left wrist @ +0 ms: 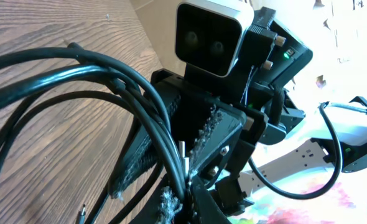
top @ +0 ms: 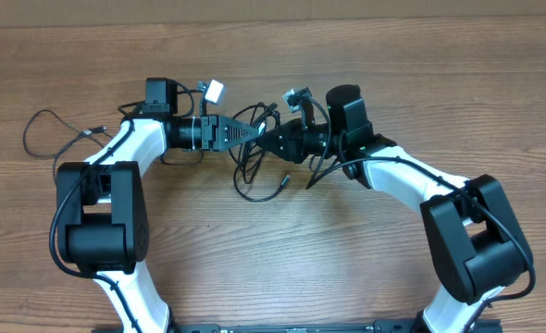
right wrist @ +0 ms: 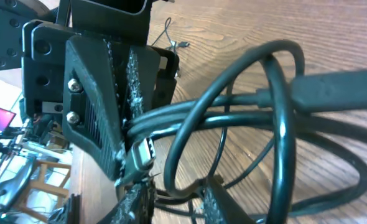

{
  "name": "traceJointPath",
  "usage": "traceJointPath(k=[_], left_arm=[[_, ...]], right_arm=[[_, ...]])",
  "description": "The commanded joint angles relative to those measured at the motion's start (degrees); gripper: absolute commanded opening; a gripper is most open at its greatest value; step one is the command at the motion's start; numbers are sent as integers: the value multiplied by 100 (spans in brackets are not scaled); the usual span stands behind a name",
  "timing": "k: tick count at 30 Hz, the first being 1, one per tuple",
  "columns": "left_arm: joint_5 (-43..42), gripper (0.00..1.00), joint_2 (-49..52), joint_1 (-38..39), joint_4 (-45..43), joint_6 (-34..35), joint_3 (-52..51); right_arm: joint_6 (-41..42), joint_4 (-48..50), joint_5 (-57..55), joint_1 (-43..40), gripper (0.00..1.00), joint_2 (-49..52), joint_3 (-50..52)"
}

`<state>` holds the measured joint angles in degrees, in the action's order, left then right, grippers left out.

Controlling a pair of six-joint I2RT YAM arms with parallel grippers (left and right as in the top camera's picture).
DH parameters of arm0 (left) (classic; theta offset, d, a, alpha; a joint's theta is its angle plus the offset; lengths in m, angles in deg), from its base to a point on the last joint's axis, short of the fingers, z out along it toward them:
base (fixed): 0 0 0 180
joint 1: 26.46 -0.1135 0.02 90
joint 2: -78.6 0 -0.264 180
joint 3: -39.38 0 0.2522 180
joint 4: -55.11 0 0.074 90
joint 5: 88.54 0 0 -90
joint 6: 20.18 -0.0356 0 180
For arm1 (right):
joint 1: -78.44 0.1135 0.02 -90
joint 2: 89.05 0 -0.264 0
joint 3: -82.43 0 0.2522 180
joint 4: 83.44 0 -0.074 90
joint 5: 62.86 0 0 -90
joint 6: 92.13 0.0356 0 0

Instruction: Untangle cables

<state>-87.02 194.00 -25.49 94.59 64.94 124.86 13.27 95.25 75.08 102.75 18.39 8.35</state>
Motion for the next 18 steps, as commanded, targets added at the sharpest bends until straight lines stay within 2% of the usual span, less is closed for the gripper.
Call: traceJointPath(k=[1, 8, 13, 18], left_arm=[[-214, 9, -195, -22, -17, -22, 105], [-214, 9, -195, -22, -20, -20, 105], [-210, 9, -195, -22, -24, -26, 105], [529, 7, -195, -22, -20, -26, 105]], right_arm=[[170, 79, -393, 48, 23, 7, 31], [568, 208, -706, 72, 20, 7, 31], [649, 118, -846, 146, 6, 7, 31], [863, -79, -378, 37, 4, 7, 31]])
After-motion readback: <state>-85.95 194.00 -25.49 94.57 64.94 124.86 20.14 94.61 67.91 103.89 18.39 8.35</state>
